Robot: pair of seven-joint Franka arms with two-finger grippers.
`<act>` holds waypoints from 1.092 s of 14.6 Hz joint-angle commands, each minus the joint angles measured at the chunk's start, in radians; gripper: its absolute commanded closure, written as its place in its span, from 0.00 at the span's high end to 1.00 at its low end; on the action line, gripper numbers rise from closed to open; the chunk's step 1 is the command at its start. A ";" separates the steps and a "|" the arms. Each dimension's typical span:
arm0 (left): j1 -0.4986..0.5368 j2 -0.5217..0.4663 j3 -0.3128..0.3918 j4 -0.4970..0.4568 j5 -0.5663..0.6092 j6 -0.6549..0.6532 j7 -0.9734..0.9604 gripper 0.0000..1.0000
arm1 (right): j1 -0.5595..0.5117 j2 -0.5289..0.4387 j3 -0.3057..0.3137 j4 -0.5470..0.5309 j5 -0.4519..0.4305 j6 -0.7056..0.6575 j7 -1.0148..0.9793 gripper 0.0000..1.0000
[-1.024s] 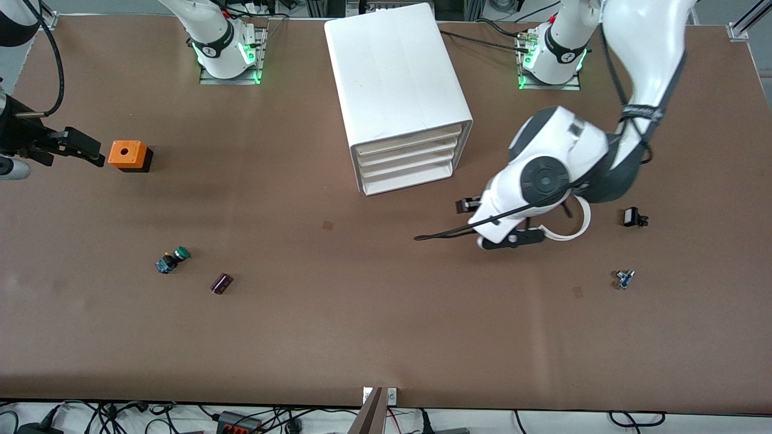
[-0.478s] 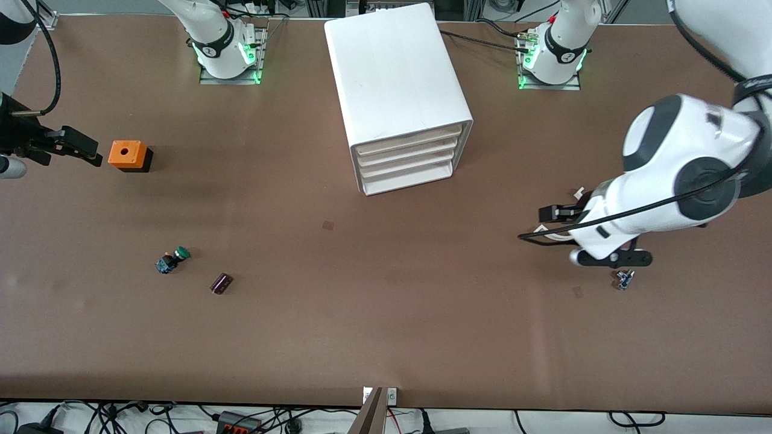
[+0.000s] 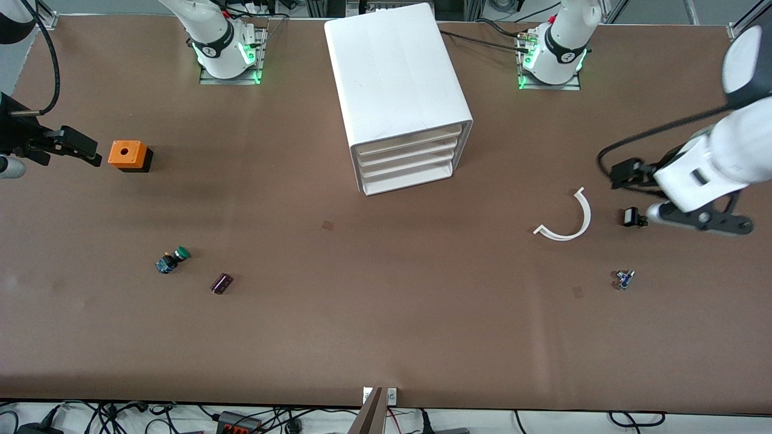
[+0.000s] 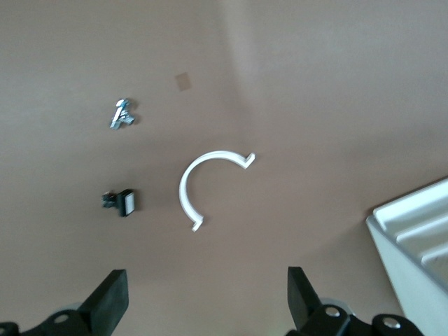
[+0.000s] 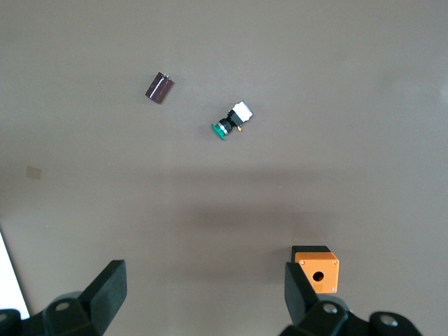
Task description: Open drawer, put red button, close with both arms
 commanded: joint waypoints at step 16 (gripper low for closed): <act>-0.049 -0.345 0.145 -0.417 -0.038 0.226 0.070 1.00 | -0.005 0.006 -0.001 0.001 -0.001 0.002 0.010 1.00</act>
